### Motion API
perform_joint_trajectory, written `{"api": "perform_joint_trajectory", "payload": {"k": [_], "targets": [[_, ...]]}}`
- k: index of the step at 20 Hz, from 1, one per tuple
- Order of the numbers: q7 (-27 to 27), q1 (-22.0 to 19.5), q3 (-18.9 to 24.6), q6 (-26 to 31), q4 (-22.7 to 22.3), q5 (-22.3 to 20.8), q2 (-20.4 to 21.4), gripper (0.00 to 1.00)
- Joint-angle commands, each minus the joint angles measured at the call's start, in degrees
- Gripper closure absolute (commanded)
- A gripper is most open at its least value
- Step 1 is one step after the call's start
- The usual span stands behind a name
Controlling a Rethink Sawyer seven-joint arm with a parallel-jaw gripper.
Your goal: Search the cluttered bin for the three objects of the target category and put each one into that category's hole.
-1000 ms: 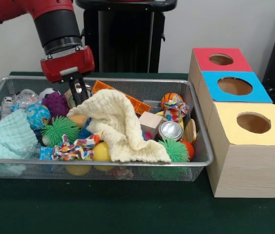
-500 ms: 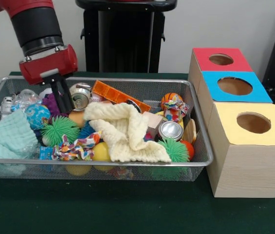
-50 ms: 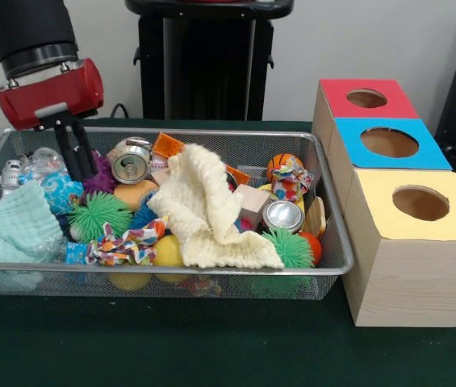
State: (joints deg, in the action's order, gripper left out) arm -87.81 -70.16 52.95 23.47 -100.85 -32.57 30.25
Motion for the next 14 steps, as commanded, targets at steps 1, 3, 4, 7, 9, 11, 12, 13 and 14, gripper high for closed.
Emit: {"api": "perform_joint_trajectory", "payload": {"k": [1,3,4,7,9,11,12,13,14], "targets": [[3.43,2.23,0.86,5.77,3.92,1.57,2.08,1.0],[0.38,3.9,-0.11,4.52,2.46,2.2,2.09,1.0],[-2.45,5.32,-1.06,2.21,0.89,2.06,2.2,1.0],[-8.4,8.52,-3.35,-3.09,-2.33,2.03,2.99,1.0],[-11.58,10.75,-5.35,-5.98,-3.74,2.19,3.21,1.0],[-13.01,12.63,-7.16,-8.47,-4.19,2.49,1.23,1.0],[-13.55,13.5,-8.09,-10.67,-4.44,2.34,-0.44,1.0],[-13.76,14.17,-8.83,-11.56,-4.46,2.63,-1.16,1.0],[-14.01,14.91,-9.64,-13.68,-4.66,2.43,-2.09,1.0]]}}
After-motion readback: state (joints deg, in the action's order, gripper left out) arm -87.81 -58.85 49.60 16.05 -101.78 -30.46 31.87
